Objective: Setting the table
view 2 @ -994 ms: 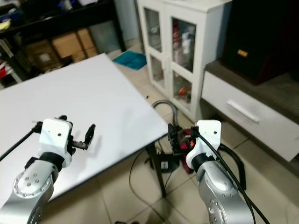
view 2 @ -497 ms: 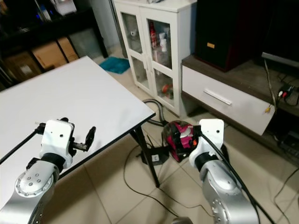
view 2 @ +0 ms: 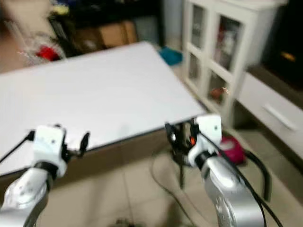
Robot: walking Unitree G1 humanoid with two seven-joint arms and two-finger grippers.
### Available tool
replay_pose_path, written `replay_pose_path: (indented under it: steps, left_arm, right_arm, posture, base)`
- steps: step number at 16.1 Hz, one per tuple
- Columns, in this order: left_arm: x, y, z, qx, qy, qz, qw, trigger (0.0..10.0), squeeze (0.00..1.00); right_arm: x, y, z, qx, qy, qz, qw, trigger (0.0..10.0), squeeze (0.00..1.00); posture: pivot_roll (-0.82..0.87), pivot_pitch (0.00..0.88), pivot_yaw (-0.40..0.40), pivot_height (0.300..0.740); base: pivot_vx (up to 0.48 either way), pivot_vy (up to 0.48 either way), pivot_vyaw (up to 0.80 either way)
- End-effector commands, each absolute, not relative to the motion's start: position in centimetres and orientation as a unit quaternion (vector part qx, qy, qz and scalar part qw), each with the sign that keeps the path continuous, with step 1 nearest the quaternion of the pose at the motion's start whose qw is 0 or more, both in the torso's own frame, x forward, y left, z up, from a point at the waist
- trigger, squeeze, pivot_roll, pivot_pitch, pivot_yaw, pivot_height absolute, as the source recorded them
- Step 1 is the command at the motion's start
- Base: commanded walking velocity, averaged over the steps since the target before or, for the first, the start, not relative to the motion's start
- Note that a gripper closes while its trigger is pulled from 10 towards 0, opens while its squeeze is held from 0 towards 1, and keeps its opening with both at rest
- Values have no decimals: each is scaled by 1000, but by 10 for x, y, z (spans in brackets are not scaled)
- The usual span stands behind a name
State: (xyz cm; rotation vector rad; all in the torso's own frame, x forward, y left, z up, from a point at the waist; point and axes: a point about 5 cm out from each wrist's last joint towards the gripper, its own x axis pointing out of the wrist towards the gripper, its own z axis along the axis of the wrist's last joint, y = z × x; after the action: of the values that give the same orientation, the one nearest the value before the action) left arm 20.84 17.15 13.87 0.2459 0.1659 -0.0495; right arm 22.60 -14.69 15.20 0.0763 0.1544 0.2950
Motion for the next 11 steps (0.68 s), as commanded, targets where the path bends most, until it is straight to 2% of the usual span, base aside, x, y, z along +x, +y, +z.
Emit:
replay_pose_path:
  steps: [1,3,5,8,10,11]
  left_arm:
    - [212,173,158,132,33,-10,991,10000,0]
    - [215,170,187,133,-35,-6,991,10000,0]
    - [218,170,204,127,-66,-4,990,10000,0]
    - [222,178,193,114,-25,16,993,10000,0]
    - [220,182,181,124,1,28,992,10000,0]
    - [219,186,175,128,24,49,990,10000,0]
  right_arm:
    - [225,-143,164,49,47,158,985,10000,0]
    - [229,-144,191,59,-11,148,987,10000,0]
    - [232,-146,210,61,-50,142,987,10000,0]
    - [242,-145,218,38,-64,135,988,10000,0]
    - [245,-144,207,27,-39,139,989,10000,0]
    - [247,-149,190,38,5,119,992,10000,0]
  posture:
    - [-197,0,141,740]
    - [-198,0,137,740]
    - [-195,0,131,740]
    - [-197,0,120,740]
    - [-192,0,113,740]
    - [-189,0,97,740]
  base:
    - [0,0,800]
    - [0,0,800]
    - [0,0,800]
    - [0,0,800]
    - [0,0,800]
    - [0,0,800]
